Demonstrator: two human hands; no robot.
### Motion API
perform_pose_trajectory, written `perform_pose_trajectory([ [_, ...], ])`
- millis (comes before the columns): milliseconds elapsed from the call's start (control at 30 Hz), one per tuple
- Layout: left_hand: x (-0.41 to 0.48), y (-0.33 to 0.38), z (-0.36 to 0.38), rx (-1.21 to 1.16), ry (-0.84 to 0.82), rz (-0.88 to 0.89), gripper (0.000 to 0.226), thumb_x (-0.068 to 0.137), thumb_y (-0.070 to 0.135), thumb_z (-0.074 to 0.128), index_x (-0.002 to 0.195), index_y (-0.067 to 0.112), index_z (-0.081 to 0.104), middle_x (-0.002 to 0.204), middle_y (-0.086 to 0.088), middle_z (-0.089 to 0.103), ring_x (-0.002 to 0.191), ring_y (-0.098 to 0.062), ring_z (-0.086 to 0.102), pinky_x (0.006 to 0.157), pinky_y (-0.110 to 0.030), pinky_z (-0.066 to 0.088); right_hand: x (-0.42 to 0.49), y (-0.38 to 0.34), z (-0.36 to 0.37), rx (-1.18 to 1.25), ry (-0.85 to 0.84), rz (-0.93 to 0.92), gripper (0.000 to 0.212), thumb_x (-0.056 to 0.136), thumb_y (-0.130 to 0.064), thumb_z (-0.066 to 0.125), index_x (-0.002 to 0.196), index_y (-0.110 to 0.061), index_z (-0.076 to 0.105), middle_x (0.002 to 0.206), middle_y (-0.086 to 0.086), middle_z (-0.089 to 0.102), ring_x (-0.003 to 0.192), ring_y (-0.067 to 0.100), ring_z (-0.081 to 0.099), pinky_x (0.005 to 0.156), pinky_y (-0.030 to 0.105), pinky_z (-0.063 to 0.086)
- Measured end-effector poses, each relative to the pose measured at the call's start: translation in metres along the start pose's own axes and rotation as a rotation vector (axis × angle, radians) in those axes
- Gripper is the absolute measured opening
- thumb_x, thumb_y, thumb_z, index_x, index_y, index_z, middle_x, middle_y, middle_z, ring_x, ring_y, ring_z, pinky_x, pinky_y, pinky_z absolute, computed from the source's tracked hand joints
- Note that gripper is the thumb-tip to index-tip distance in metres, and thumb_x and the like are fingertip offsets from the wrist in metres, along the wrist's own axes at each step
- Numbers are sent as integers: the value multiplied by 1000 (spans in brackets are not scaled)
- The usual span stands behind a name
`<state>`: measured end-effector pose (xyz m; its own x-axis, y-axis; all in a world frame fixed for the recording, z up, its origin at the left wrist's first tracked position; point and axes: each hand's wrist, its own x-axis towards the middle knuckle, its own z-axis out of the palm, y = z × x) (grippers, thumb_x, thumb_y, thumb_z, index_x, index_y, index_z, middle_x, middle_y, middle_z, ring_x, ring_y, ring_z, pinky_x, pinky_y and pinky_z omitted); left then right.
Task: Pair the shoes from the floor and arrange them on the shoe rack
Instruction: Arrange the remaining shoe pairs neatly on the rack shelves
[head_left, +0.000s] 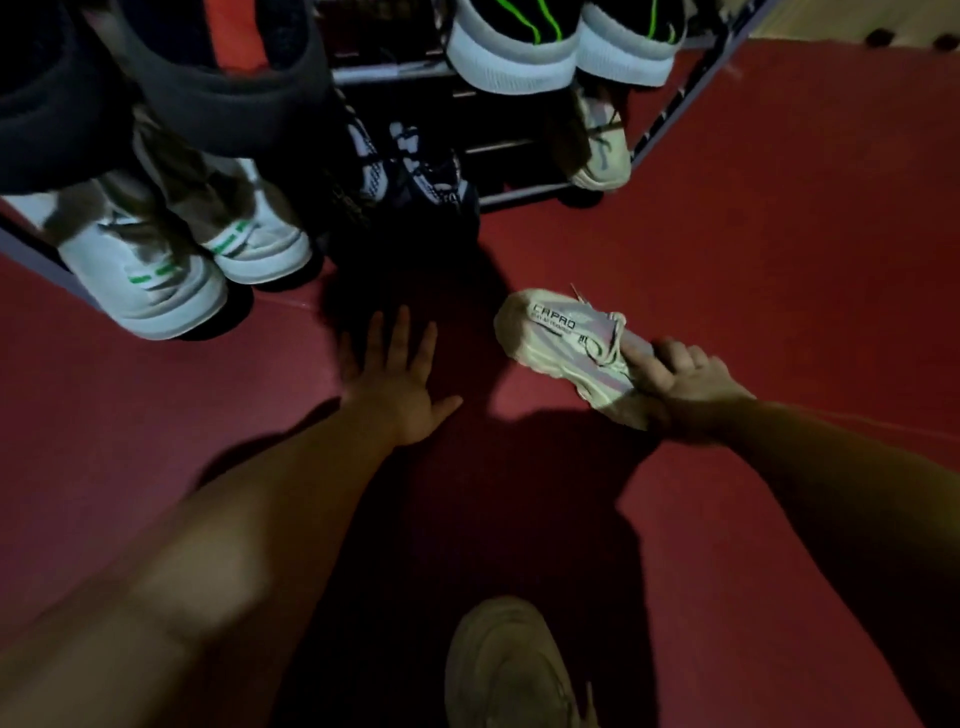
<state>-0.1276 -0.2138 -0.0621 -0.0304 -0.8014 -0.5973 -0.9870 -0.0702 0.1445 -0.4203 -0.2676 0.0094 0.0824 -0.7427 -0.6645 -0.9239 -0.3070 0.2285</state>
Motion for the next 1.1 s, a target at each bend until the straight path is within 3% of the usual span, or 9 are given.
perform_pose_trajectory([
  [133, 0, -2, -1, -1, -37, 29, 88, 86, 72, 24, 144, 28, -26, 148, -7, -39, 137, -33, -33, 108, -57, -16, 6, -21, -16, 316, 128, 2, 89, 78, -46, 67, 147, -32, 14, 153, 9, 20, 137, 32, 23, 108, 45, 20],
  [233, 0, -3, -2, -1, -42, 40, 88, 86, 72, 24, 144, 28, -27, 148, -7, -39, 136, -33, -34, 108, -56, -17, 24, -67, -37, 452, 202, -96, 100, 71, -45, 75, 147, -33, 12, 152, 5, 22, 138, 29, 23, 108, 46, 20],
  [400, 0, -5, -2, -22, -48, 47, 89, 86, 72, 26, 143, 29, -27, 147, -5, -40, 136, -30, -35, 108, -55, -19, 44, -116, -56, 178, 129, -36, 85, 78, -41, 70, 145, -25, 20, 144, 14, 22, 129, 36, 31, 109, 49, 24],
  [567, 0, -5, 0, -37, -42, 38, 89, 86, 72, 27, 144, 30, -26, 148, -4, -40, 137, -29, -34, 109, -55, -17, 22, -100, -52, -208, 2, -293, 83, 81, -28, 65, 148, -26, 15, 149, 11, 16, 132, 34, 30, 107, 47, 27],
  [667, -1, -4, -2, -36, -44, 30, 89, 86, 72, 28, 144, 30, -26, 148, -5, -39, 136, -30, -34, 108, -55, -18, 4, -94, -52, -205, -157, -471, 50, 83, -32, 60, 131, -31, 46, 144, 3, 34, 131, 27, 38, 107, 38, 33],
  [767, -1, 0, -7, -39, -22, 14, 95, 84, 71, 37, 146, 29, -21, 151, -8, -33, 139, -34, -28, 109, -56, -16, 3, -94, -57, 49, -259, -436, 37, 88, -40, 58, 123, -26, 58, 126, -2, 58, 117, 19, 54, 100, 29, 41],
  [933, 13, 0, -19, -131, 12, -62, 110, 76, 76, 46, 144, 29, -26, 151, -13, -33, 138, -35, -29, 110, -54, -16, 54, -78, -79, 857, 154, 15, 61, 91, -35, 58, 143, -16, 32, 129, 1, 49, 115, 19, 51, 101, 28, 39],
  [1033, 18, -4, -19, -123, -88, -49, 112, 76, 78, 43, 140, 26, -33, 143, -13, -44, 133, -37, -37, 107, -56, -19, 87, -70, -105, 1553, 193, 277, 61, 93, -32, 56, 144, -16, 27, 122, 3, 51, 89, 18, 57, 71, 27, 53],
  [1100, 20, -3, -21, -137, -127, -45, 113, 76, 77, 45, 139, 26, -35, 142, -13, -47, 132, -37, -39, 106, -57, -19, 100, -66, -120, 1815, 195, 336, 62, 92, -31, 58, 144, -16, 27, 119, 9, 55, 66, 18, 63, 44, 25, 51],
])
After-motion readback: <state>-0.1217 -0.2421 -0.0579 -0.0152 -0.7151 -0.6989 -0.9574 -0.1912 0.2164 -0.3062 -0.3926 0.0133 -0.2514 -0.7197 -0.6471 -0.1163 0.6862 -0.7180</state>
